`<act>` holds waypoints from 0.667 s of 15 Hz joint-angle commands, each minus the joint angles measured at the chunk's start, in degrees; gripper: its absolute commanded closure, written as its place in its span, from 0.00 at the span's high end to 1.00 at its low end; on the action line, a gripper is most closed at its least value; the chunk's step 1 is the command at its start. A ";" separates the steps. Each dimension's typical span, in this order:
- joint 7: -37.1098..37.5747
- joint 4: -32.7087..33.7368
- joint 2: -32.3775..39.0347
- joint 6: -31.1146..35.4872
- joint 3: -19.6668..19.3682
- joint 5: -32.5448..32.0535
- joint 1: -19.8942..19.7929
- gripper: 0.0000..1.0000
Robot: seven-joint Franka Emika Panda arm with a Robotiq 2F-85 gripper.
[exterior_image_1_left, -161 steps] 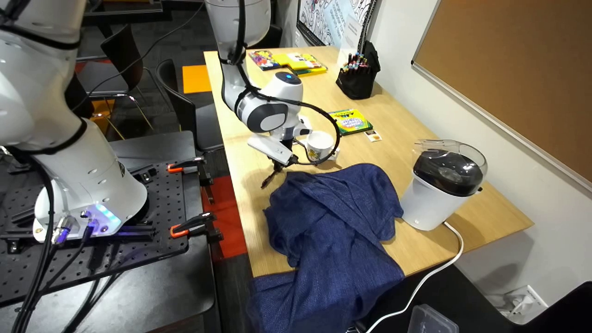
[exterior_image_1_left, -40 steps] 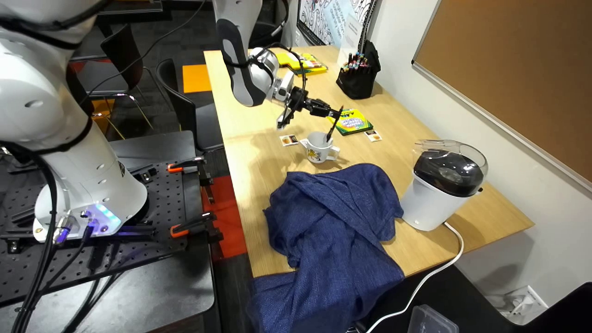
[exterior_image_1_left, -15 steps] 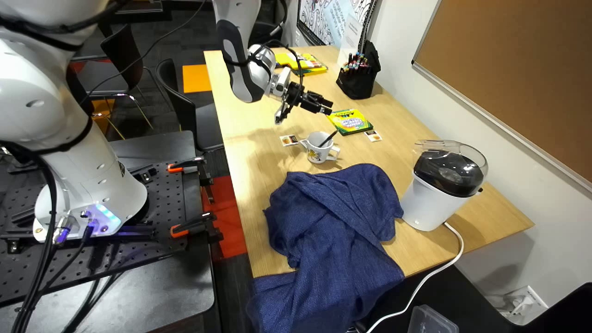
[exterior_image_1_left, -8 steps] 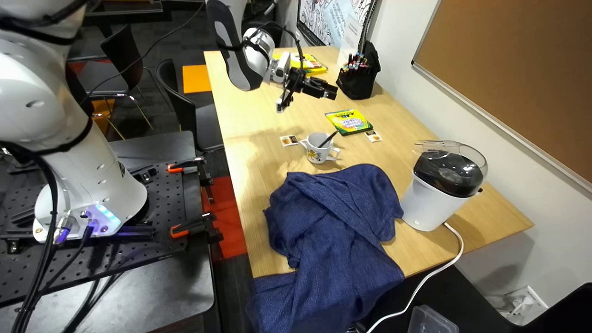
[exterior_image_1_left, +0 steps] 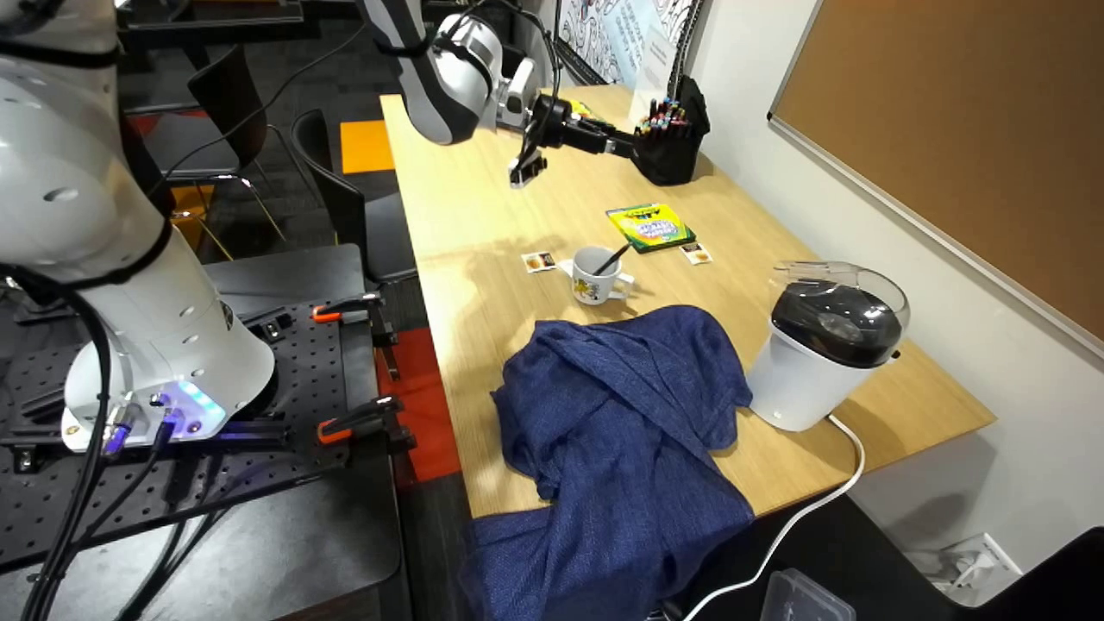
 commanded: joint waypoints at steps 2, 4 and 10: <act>-4.54 -7.37 -10.01 9.17 -0.23 -1.53 -2.90 1.00; -6.04 -9.08 -13.09 15.52 -0.77 -2.95 -4.20 1.00; -10.15 -11.39 -20.25 37.55 -4.23 -7.11 -7.81 1.00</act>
